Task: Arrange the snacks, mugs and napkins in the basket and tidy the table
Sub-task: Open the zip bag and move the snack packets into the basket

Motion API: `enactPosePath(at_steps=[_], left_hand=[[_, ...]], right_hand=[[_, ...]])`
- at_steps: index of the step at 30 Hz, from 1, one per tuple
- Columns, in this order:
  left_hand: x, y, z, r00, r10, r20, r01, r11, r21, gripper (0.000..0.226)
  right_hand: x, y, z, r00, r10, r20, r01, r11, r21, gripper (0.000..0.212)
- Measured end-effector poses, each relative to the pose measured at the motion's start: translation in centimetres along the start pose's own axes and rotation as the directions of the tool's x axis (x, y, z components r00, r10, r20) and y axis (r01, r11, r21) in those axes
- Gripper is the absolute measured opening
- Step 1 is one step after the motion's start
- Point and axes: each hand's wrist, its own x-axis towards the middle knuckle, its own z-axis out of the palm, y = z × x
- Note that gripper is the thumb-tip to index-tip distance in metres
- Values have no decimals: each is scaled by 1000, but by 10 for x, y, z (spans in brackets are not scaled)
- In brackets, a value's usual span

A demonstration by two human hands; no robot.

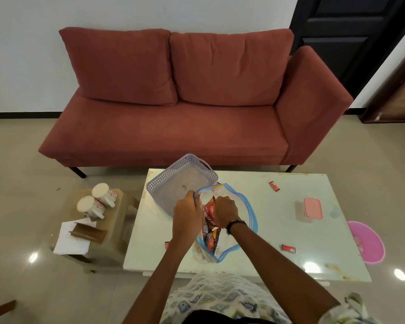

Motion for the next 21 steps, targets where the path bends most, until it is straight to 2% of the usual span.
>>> enactPosePath(at_steps=[7,11,15,21], left_hand=[[-6,18,4,1000,6,-13,-6,999,-48,35],[2,18,10,999,-20,-27,18,999,-51,35],[17,14,16,992,-118,-41,115,991,-72,36],[50,14,19,961,-255,-111,235,958,-166,39]], right_hand=[[10,17,11,992,71,-103,-69,997,22,27],[10,14,5,994,-38,-104,38,999,0,29],[5,3,-18,976,-179,-124,172,983,-64,28],[2,14,-69,928,-298,-224,319,946,60,13]])
